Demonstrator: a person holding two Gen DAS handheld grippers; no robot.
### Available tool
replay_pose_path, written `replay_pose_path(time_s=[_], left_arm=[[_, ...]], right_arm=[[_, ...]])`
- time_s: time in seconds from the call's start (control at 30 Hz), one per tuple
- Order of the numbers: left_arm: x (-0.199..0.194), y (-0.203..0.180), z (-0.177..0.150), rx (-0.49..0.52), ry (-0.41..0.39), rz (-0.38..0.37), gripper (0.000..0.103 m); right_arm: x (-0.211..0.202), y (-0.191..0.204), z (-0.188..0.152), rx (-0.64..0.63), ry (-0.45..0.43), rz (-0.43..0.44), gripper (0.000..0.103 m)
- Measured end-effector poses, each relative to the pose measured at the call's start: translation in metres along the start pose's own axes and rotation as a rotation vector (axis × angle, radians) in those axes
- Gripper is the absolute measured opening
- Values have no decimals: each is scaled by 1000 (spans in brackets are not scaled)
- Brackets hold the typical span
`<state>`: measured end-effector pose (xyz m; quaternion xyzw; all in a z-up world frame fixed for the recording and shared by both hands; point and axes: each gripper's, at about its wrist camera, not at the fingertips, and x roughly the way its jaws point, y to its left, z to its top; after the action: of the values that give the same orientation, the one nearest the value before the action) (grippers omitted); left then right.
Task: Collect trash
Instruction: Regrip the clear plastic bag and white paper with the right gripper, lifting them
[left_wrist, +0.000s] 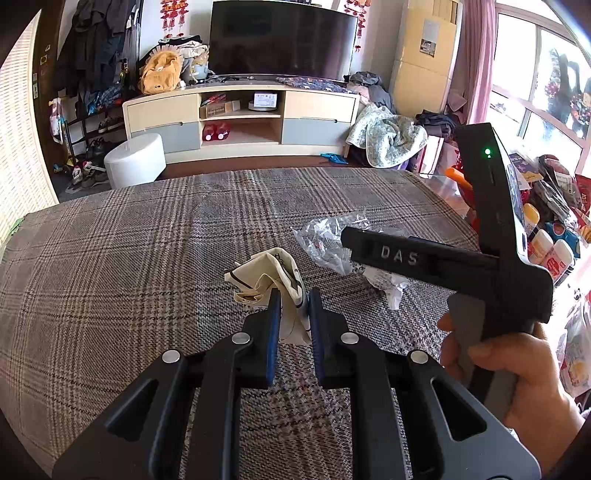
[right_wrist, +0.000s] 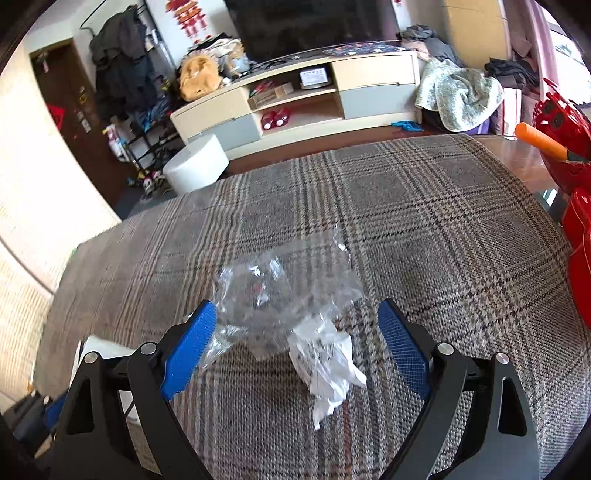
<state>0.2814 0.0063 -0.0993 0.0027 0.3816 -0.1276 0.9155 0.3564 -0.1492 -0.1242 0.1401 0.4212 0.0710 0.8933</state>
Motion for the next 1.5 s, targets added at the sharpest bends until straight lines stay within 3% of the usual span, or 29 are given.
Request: replay_pose_path(time_s=[0.3,0.57,0.87,1.07,1.3,1.5], left_arm=[[0,2,1,-3,-4,-20,14],[-4,1,-2,-7,2,-23,15],[-6,-5,-11,-4,32,-30,15],[-26,-14,-19,-8,43,-39,14],[-75,-39,-32,-13,30,-42,14],[-128,-62,-63,-40,18,-77,14]], right_arm=[[23,-3,-5,-15,56,-107,85],[17,1,-26,-73,86,-84,37],[3,18,-43,-138,82,-59,12],[-32,14,-46,-132,78,-26,9],[-113,0,-65,-129,49,-27,9],[-189,-15,-101,-118,20,-15,9]])
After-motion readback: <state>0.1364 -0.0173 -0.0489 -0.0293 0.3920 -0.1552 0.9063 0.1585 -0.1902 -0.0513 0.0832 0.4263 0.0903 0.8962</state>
